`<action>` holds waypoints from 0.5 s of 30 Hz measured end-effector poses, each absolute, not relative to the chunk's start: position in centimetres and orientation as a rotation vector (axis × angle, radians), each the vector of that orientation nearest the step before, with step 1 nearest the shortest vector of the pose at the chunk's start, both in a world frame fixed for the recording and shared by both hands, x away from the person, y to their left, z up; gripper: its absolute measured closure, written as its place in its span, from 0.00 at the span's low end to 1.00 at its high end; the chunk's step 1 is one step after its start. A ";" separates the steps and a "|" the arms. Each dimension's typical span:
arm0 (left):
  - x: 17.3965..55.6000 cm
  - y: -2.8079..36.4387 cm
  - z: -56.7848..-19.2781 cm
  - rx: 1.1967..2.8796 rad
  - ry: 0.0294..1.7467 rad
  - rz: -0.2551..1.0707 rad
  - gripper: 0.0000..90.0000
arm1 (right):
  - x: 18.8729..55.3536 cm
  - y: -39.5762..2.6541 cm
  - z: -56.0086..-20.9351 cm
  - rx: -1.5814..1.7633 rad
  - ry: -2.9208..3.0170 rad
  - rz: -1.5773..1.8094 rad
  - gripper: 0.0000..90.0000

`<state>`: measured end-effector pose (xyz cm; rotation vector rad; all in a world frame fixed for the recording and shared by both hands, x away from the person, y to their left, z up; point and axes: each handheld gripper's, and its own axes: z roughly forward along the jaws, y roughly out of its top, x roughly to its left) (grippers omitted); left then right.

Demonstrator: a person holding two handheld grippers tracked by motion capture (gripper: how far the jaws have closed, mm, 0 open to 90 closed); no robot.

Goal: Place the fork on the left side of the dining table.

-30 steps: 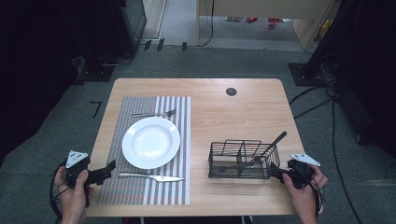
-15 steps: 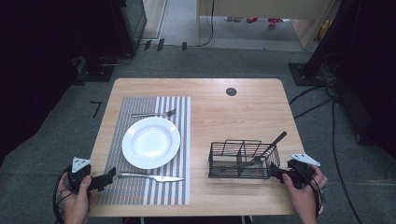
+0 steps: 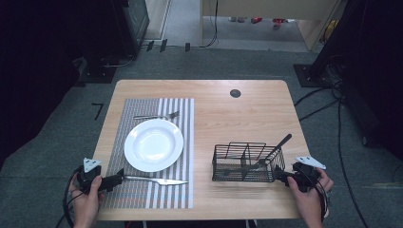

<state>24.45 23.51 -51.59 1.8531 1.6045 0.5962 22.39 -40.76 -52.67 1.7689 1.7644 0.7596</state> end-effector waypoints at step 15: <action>24.4 23.0 -51.9 1.865 1.599 0.660 0.00 | 22.4 -40.8 -52.7 1.769 1.765 0.759 0.00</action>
